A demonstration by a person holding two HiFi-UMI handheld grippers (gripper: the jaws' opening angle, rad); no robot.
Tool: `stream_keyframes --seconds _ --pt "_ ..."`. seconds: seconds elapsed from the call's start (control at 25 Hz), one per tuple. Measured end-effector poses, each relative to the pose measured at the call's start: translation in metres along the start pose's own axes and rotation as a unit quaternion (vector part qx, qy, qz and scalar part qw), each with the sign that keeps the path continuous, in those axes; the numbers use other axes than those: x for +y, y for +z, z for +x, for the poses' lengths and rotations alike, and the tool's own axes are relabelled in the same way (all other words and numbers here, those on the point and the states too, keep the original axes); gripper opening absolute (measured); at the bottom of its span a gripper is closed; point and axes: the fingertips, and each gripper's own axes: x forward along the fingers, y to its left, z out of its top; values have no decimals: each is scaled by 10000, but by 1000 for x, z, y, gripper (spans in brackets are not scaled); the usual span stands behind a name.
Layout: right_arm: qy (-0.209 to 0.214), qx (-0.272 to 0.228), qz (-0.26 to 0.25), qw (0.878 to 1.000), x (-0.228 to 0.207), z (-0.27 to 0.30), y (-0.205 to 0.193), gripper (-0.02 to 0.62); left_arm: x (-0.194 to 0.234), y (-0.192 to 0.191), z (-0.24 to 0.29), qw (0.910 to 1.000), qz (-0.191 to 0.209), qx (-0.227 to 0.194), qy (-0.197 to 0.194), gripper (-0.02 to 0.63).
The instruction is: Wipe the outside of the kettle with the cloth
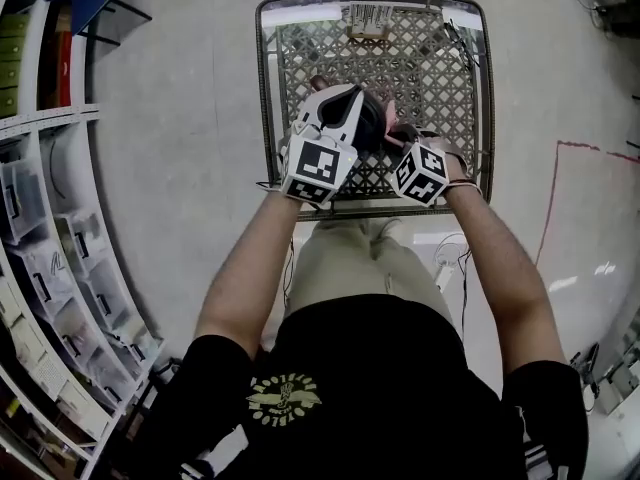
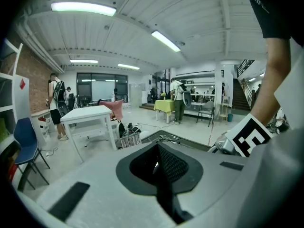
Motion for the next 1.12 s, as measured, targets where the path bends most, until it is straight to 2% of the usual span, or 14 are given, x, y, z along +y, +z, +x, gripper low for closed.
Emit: stream_keyframes --seconds 0.28,0.44,0.56,0.8,1.12 --pt "19 -264 731 9970 34 -4 16 35 -2 1 4 9999 55 39 -79 6" --pt "123 -543 873 9946 59 3 33 35 -3 -5 6 9997 109 176 -95 6" --pt "160 -682 867 9938 64 -1 43 35 -2 1 5 9996 105 231 -126 6" --pt "125 -631 713 9954 28 -23 26 35 2 23 11 9992 -107 359 -155 6" --pt "-74 -498 210 9985 0 -9 0 35 1 2 3 9996 -86 277 -14 6"
